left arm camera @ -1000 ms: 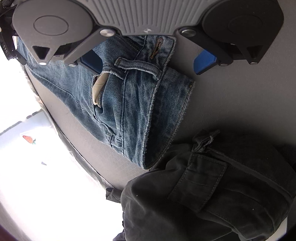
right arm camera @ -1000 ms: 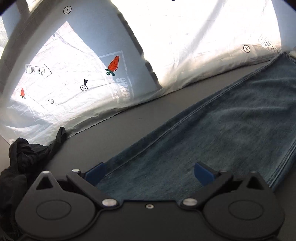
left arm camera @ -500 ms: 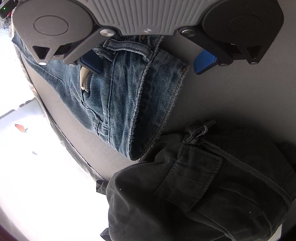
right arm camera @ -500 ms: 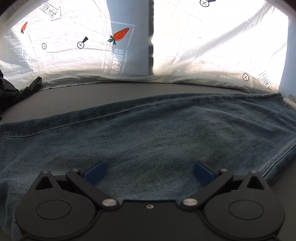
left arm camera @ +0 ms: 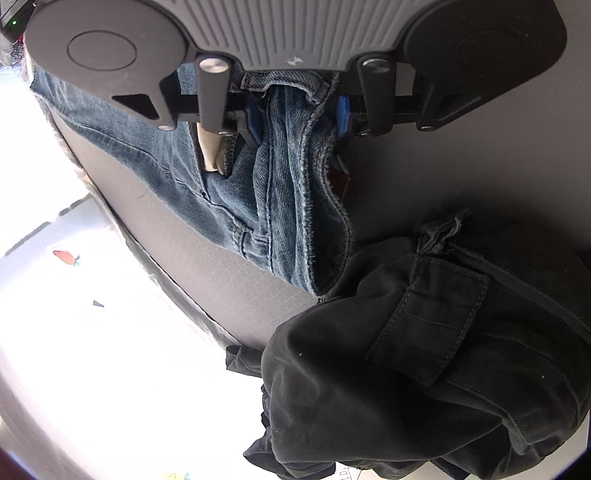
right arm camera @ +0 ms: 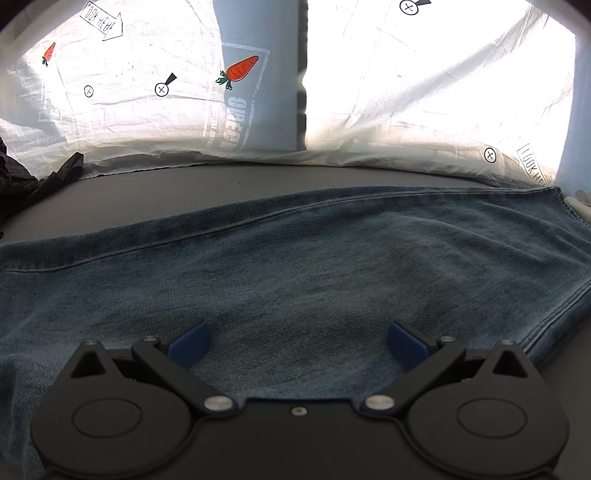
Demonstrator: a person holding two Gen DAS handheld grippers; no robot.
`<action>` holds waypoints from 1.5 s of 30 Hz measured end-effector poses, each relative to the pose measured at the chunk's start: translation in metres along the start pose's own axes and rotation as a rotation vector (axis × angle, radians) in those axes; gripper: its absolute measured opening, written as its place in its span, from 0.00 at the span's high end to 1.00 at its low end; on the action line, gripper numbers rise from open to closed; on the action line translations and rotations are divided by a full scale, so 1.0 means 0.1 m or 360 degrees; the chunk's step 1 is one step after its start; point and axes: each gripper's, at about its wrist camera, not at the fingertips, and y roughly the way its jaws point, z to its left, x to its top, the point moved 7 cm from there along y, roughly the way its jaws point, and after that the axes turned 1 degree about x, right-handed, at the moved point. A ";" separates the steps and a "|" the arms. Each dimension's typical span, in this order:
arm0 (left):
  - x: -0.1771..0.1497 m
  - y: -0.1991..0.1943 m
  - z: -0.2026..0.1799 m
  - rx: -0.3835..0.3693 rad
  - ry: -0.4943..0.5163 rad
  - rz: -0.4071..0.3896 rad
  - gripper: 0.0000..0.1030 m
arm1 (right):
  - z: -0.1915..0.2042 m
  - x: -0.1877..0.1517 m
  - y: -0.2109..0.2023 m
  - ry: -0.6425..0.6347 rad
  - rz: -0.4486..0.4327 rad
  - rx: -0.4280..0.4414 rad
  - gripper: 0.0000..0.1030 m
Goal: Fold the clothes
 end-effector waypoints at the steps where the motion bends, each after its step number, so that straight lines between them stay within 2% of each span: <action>1: 0.03 -0.04 -0.07 -0.0036 -0.0009 -0.0015 0.66 | 0.00 0.00 0.00 0.0000 0.0000 0.0000 0.00; 7: 0.18 -0.17 -0.93 -0.0360 0.0100 -0.0079 0.71 | 0.00 0.01 0.00 0.0002 0.0000 0.0002 0.00; 11: 0.12 -0.13 -1.58 -0.0644 0.0213 -0.0004 0.75 | -0.01 0.01 -0.01 0.0004 -0.0001 0.0004 0.00; 14: -0.12 0.24 -2.12 -0.0671 0.0504 0.0095 0.73 | -0.01 0.01 -0.01 0.0005 -0.0001 0.0005 0.00; 15: -0.24 0.41 -2.19 -0.0673 0.0554 0.0157 0.71 | -0.01 0.01 -0.01 0.0006 -0.0001 0.0006 0.00; 18: -0.51 1.09 -2.29 -0.0599 0.0549 0.0395 0.70 | -0.01 0.01 -0.01 0.0009 -0.0002 0.0008 0.00; 20: -0.62 1.31 -2.13 -0.0504 0.0518 0.0493 0.70 | -0.01 0.01 -0.01 0.0010 -0.0002 0.0009 0.00; 21: -0.64 1.31 -2.12 -0.0501 0.0525 0.0496 0.70 | -0.01 0.01 -0.01 0.0011 -0.0002 0.0010 0.00; 22: -0.65 1.26 -2.11 -0.0503 0.0536 0.0488 0.70 | -0.01 0.01 -0.01 0.0012 -0.0002 0.0010 0.00; 23: -0.62 1.12 -2.09 -0.0518 0.0559 0.0457 0.65 | -0.01 0.01 -0.01 0.0012 -0.0003 0.0010 0.00; 24: -0.60 0.99 -2.07 -0.0532 0.0582 0.0425 0.55 | -0.01 0.01 -0.01 0.0012 -0.0003 0.0010 0.00; 26: -0.54 0.74 -2.02 -0.0557 0.0626 0.0355 0.45 | -0.01 0.01 -0.01 0.0012 -0.0003 0.0010 0.00; 28: -0.44 0.60 -1.95 -0.0544 0.0651 0.0266 0.44 | -0.01 0.01 0.00 0.0012 -0.0003 0.0010 0.00; 31: -0.30 0.32 -1.74 -0.0442 0.0648 0.0123 0.43 | -0.01 0.01 0.00 0.0013 -0.0003 0.0010 0.00; 33: -0.25 0.15 -1.53 -0.0312 0.0642 0.0040 0.34 | -0.01 0.01 0.00 0.0013 -0.0003 0.0010 0.00; 35: -0.21 0.06 -1.32 -0.0198 0.0634 -0.0018 0.33 | -0.01 0.01 0.00 0.0013 -0.0003 0.0010 0.00; 38: -0.15 0.00 -0.95 -0.0037 0.0572 -0.0040 0.33 | -0.01 0.01 0.00 0.0013 -0.0004 0.0009 0.00; 45: -0.05 0.21 -0.35 0.0185 0.0398 0.0015 0.28 | -0.01 0.01 0.00 0.0013 -0.0004 0.0010 0.00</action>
